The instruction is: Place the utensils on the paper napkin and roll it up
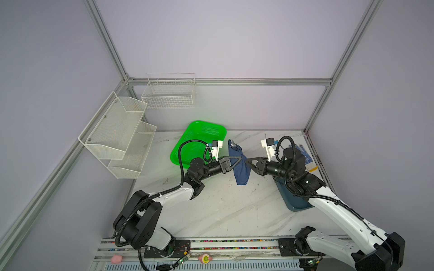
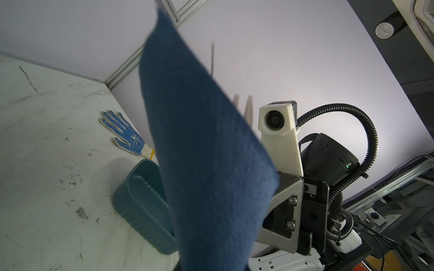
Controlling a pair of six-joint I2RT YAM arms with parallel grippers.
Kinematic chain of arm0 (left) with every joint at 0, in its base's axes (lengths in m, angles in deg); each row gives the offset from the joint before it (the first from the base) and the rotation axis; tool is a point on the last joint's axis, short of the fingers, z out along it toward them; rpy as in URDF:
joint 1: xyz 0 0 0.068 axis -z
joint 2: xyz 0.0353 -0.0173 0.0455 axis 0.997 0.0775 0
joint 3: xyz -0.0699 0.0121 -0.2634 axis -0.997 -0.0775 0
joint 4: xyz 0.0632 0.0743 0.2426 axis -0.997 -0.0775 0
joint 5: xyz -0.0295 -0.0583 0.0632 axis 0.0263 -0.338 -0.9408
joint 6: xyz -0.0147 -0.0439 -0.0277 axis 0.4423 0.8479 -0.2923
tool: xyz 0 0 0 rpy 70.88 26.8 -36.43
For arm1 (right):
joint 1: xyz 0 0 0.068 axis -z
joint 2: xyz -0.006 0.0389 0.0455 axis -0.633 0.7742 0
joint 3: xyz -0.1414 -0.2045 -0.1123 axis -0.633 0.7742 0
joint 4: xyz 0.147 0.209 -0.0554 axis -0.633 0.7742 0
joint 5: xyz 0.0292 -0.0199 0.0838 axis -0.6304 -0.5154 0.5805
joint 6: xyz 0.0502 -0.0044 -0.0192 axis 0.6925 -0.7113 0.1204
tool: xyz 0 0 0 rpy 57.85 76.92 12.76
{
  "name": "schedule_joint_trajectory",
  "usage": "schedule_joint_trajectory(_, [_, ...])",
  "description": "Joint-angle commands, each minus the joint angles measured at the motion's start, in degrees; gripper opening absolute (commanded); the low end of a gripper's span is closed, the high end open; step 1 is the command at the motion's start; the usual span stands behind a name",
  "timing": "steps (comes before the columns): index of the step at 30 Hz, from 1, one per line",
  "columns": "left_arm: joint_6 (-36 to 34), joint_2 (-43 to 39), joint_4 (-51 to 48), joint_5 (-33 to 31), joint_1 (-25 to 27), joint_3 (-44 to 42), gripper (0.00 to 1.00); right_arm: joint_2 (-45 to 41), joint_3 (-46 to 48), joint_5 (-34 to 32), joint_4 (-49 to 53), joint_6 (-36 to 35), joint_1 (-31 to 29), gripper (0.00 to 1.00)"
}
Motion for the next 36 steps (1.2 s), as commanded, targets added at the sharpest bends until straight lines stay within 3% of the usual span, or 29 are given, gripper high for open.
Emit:
schedule_joint_trajectory(1, [-1.54,-2.62,2.71,-0.52,-0.29,4.92,0.11,-1.87,-1.88,-7.51,3.23,0.56,-0.31,0.23])
schedule_joint_trajectory(3, [-1.68,-2.63,2.63,-0.61,-0.32,4.93,0.11,-4.18,-1.54,-9.56,5.29,1.01,-0.31,0.27])
schedule_joint_trajectory(7, [-1.9,-2.68,2.27,-0.71,-0.36,4.85,0.11,-6.94,-1.18,2.04,1.33,0.41,-0.3,0.21])
schedule_joint_trajectory(12, [-1.65,-2.64,2.69,-0.71,-0.36,4.92,0.11,-3.12,-3.55,11.38,0.21,-0.26,-0.39,0.14])
schedule_joint_trajectory(21, [-1.55,-4.4,2.62,0.07,-0.36,4.81,0.11,3.43,-4.45,1.04,0.6,0.44,-0.66,0.09])
schedule_joint_trajectory(26, [-1.64,-5.25,2.53,0.42,-0.37,4.86,0.11,2.36,-3.11,-6.64,3.24,2.15,-0.66,0.09])
schedule_joint_trajectory(32, [-1.51,-5.08,2.47,0.57,-0.36,5.07,0.11,0.58,-2.41,-3.69,4.11,1.15,-0.66,0.13])
schedule_joint_trajectory(36, [-1.55,-5.08,2.35,0.04,-0.35,4.79,0.11,-4.07,-2.03,-5.73,4.33,1.14,-0.66,0.18])
